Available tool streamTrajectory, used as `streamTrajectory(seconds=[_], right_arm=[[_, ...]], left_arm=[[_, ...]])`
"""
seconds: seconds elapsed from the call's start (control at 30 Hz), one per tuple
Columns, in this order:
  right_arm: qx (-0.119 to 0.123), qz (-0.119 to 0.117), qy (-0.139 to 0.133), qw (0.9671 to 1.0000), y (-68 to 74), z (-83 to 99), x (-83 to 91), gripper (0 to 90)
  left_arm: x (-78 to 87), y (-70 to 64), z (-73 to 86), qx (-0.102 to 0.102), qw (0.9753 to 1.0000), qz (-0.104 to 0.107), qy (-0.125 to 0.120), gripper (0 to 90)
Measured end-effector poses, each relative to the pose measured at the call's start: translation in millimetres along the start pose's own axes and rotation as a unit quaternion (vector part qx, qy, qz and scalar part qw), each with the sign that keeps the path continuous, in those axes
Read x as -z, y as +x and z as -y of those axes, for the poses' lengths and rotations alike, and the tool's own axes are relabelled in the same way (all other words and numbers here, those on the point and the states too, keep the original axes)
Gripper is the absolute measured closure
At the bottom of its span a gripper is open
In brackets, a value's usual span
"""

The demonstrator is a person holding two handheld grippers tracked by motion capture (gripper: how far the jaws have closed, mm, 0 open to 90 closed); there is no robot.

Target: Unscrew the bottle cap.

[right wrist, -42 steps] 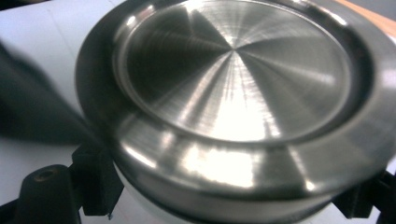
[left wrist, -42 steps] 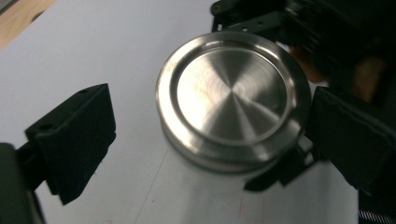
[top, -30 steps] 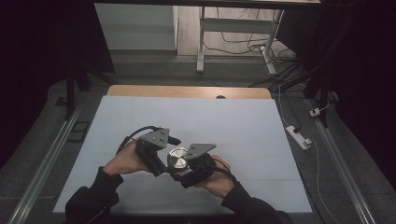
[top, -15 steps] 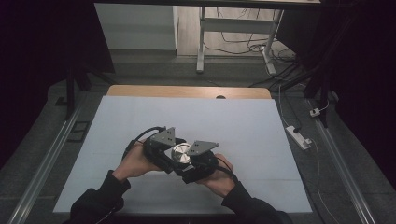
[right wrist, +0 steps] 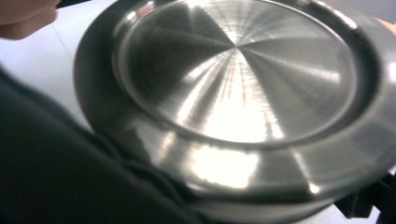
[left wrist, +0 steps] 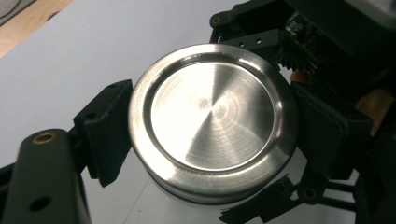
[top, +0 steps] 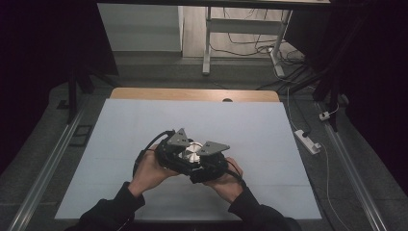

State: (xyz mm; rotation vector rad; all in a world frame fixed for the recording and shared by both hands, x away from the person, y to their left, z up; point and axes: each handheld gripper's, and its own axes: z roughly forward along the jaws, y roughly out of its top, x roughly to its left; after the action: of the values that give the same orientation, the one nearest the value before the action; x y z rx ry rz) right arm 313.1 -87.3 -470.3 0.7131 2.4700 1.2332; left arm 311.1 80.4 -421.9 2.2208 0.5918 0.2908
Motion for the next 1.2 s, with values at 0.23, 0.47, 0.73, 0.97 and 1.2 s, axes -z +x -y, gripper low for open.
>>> streamTrajectory(seconds=[0.23, 0.47, 0.73, 0.97, 1.2], right_arm=[[-0.003, -0.004, -0.001, 1.0000, -1.9, 1.3, -0.4, 15.0], [0.010, -0.038, -0.004, 0.9992, -1.3, -0.4, 1.9, 15.0], [0.051, -0.083, -0.003, 0.9952, 12.5, -2.6, 0.5, 15.0], [0.057, -0.081, -0.004, 0.9950, 15.2, -3.3, 0.9, 15.0], [0.033, -0.040, -0.005, 0.9986, 7.0, -3.3, 2.6, 15.0]], left_arm=[[11.8, 7.6, -1.4, -0.005, 0.9997, 0.017, -0.018, 7.9], [30.9, 27.2, 9.4, -0.074, 0.9925, 0.095, -0.019, 1.9], [23.7, 23.9, 14.4, -0.139, 0.9800, 0.141, 0.016, 6.7], [15.7, 26.5, 16.9, -0.124, 0.9812, 0.148, 0.008, 18.7], [9.8, 16.7, 6.6, -0.071, 0.9939, 0.084, 0.008, 19.0]])
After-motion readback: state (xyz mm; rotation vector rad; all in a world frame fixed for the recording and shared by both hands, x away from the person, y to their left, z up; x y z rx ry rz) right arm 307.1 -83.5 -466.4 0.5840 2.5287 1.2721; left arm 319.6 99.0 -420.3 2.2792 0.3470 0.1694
